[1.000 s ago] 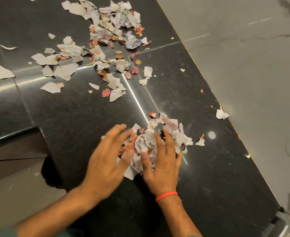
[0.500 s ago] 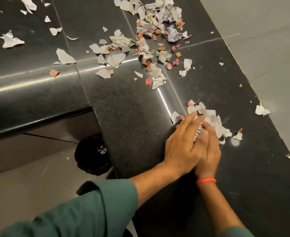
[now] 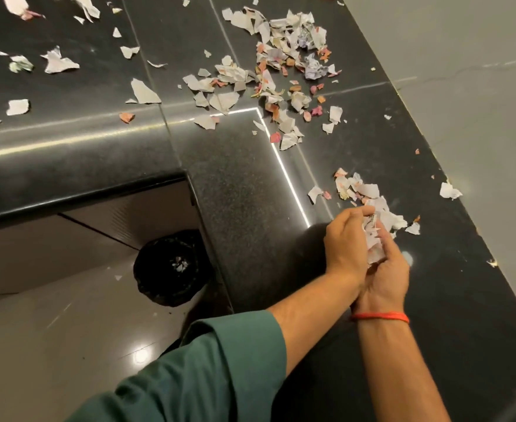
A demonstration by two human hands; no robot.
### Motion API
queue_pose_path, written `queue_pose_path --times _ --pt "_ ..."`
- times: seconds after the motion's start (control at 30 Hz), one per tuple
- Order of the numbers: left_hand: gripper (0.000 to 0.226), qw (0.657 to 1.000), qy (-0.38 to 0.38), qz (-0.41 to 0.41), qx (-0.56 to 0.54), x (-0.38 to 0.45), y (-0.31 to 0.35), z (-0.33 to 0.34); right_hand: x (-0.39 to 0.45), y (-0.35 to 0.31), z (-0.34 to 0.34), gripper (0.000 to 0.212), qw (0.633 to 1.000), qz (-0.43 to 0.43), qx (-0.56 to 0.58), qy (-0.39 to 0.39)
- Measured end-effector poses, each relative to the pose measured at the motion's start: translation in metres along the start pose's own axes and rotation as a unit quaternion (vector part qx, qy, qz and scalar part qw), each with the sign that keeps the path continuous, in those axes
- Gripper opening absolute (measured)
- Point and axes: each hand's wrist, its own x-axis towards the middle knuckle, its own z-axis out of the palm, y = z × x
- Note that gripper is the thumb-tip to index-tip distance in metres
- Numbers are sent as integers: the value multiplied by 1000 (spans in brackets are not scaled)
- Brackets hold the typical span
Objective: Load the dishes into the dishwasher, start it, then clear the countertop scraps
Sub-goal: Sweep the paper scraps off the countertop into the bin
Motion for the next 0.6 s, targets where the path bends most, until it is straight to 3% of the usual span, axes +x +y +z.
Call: queue_pose_path --times 0.43,0.6 --pt "30 996 -42 67 50 -85 7 -27 -77 8 -23 35 995 -13 81 -62" --pt "29 995 -37 80 47 -104 13 -60 -103 34 -24 37 990 24 112 -87"
